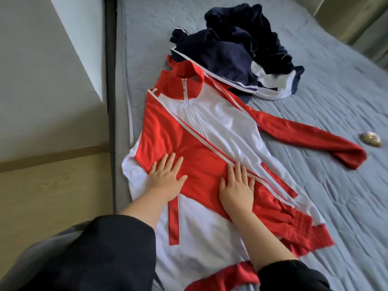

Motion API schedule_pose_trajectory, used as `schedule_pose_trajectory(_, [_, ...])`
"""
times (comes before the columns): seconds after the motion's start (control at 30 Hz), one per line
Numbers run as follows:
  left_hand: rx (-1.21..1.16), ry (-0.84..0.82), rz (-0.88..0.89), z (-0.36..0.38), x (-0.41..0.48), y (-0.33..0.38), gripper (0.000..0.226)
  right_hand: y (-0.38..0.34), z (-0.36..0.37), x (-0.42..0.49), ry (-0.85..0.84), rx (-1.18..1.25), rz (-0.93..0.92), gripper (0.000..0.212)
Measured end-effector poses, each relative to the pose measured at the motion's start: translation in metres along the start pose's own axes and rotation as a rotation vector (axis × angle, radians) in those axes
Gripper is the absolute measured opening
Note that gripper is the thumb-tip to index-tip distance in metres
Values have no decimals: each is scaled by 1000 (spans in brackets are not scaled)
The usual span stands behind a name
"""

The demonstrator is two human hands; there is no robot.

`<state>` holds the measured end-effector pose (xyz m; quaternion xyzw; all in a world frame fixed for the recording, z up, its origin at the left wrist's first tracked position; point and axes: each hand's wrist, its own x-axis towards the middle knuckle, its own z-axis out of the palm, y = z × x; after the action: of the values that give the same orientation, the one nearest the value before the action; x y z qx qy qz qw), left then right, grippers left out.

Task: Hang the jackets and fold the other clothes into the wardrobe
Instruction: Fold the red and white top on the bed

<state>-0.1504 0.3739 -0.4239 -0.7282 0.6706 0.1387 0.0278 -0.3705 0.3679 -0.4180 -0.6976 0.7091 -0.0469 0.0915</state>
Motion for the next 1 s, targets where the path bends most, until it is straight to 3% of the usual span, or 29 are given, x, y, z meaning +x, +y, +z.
schedule_pose_trajectory(0.27, [28, 2, -93, -11, -3, -4, 64, 72, -18, -21, 15, 28, 345, 61])
schedule_pose_trajectory(0.33, [32, 75, -80, -18, 0, 10, 64, 57, -21, -16, 42, 36, 281, 64])
schedule_pose_trajectory(0.4, [19, 122, 18, -21, 1, 28, 64, 31, -21, -14, 86, 29, 92, 65])
schedule_pose_trajectory(0.5, [52, 27, 86, -9, -9, 37, 64, 3, -10, -14, 41, -10, -119, 63])
schedule_pose_trajectory(0.77, [70, 8, -100, -6, -15, -8, 64, 80, -4, -17, -12, -79, 171, 63])
schedule_pose_trajectory(1.0, [37, 55, -87, -30, 1, 15, 62, 60, -15, -11, 1, 44, 196, 64])
